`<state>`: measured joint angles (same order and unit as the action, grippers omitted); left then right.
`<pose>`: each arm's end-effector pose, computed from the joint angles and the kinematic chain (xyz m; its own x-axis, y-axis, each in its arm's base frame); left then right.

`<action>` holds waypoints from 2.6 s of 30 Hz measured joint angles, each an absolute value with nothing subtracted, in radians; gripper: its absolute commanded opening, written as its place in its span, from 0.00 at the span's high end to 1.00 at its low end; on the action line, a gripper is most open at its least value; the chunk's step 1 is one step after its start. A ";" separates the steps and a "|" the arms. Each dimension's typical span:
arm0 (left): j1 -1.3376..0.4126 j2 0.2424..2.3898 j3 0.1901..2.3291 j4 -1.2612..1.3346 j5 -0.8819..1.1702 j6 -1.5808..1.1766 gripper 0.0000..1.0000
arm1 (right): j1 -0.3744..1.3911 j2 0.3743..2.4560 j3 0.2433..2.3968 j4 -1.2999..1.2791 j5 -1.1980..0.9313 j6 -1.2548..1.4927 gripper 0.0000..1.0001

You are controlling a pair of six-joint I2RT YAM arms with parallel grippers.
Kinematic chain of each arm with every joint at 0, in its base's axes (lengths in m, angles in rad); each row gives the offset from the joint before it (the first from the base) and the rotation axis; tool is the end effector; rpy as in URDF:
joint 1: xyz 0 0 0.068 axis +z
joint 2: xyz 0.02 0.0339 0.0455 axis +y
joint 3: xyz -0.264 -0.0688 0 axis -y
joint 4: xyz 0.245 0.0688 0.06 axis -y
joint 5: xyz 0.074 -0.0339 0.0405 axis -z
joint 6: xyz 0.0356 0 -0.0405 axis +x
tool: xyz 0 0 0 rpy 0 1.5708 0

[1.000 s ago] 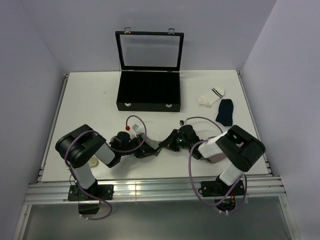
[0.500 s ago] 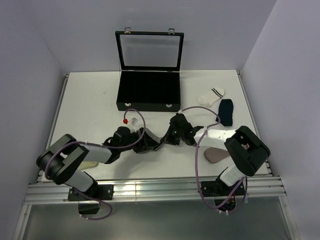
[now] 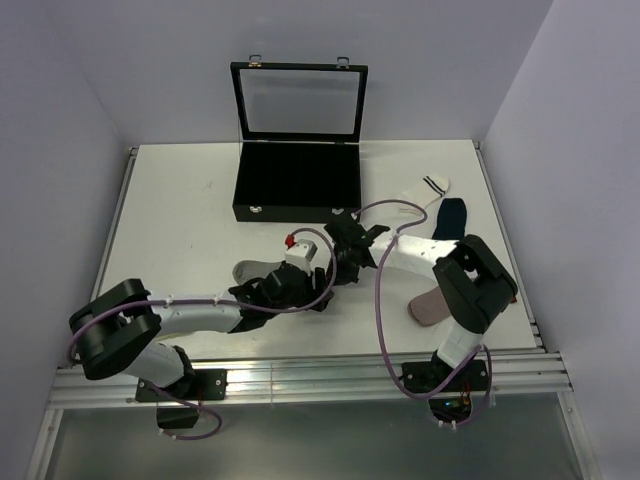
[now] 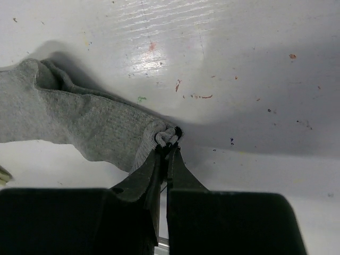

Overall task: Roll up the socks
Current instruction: Roll the sock at the center of the board.

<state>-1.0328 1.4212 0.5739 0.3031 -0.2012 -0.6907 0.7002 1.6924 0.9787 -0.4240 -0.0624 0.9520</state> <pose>0.1501 -0.2376 0.1743 -0.6847 -0.0707 -0.7254 0.4120 0.7834 -0.4653 0.2452 0.2095 0.1611 -0.9428 0.2687 -0.1973 0.1808 0.9094 0.3747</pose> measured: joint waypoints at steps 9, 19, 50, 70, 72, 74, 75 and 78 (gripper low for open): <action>-1.110 1.541 0.625 0.282 -0.324 -0.611 0.37 | 0.701 1.708 1.011 -0.490 -0.064 0.933 1.00; -1.185 1.641 0.695 0.248 -0.432 -0.557 0.44 | 0.701 1.723 1.025 -0.502 -0.068 0.915 1.00; -1.001 1.530 0.451 0.493 -0.139 -0.849 1.00 | 0.701 1.413 0.671 -0.093 -0.094 0.985 0.54; -0.764 1.644 0.139 1.074 0.238 -1.254 0.99 | 0.727 1.532 0.535 0.304 -0.216 1.001 0.44; -0.758 1.657 0.130 1.100 0.244 -1.272 0.99 | 0.730 1.554 0.535 0.321 -0.236 1.002 0.45; -0.752 1.667 0.120 1.124 0.251 -1.285 0.99 | 0.736 1.564 0.535 0.340 -0.249 1.002 0.47; -0.749 1.671 0.117 1.132 0.256 -1.291 0.99 | 0.738 1.571 0.535 0.350 -0.257 1.002 0.49; -0.743 1.688 0.113 1.156 0.267 -1.304 0.99 | 0.741 1.600 0.535 0.389 -0.282 1.002 0.55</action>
<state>-0.7425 1.6878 0.1127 1.1564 0.2672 -1.3037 0.7414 1.6005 0.5350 0.3885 -0.2817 1.0019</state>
